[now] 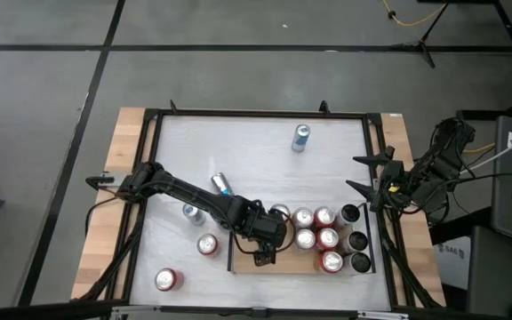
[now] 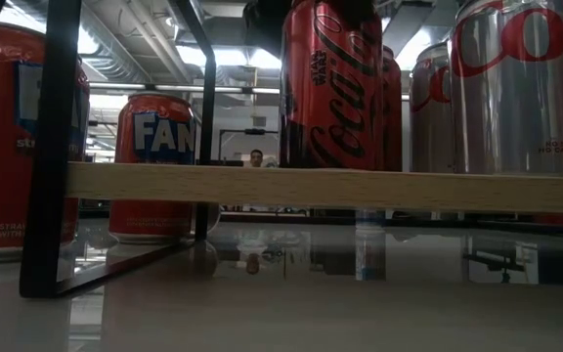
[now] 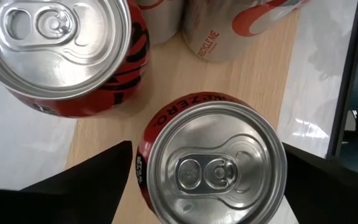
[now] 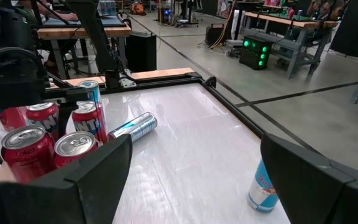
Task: Place canned beverage on shelf
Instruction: Put the top red soda can on the shelf
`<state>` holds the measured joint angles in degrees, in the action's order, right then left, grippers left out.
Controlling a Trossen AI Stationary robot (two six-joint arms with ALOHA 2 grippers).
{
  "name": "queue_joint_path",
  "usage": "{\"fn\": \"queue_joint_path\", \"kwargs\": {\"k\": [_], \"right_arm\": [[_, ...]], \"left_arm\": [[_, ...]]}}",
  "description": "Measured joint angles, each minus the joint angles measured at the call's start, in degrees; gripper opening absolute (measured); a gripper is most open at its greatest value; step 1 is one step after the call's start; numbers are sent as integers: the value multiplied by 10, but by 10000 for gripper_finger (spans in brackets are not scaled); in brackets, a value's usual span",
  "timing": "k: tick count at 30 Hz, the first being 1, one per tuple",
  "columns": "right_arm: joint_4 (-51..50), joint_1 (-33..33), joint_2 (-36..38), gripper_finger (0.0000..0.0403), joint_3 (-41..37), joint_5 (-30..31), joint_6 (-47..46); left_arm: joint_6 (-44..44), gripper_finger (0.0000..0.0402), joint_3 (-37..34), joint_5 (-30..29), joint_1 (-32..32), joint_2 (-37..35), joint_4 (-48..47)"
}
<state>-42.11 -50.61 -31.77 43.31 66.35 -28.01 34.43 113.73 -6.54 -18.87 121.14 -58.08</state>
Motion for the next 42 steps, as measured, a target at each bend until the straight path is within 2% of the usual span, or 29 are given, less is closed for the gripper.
{"fn": "queue_joint_path", "kwargs": {"k": [18,29,42], "right_arm": [[0,0,0,347,0,0,0],[0,0,0,347,0,0,0],[0,0,0,347,0,0,0]], "left_arm": [[-5,376,0,3,2,-62,-37],[-1,376,0,48,-9,-76,-52],[29,364,1,8,-31,-67,-64]]}}
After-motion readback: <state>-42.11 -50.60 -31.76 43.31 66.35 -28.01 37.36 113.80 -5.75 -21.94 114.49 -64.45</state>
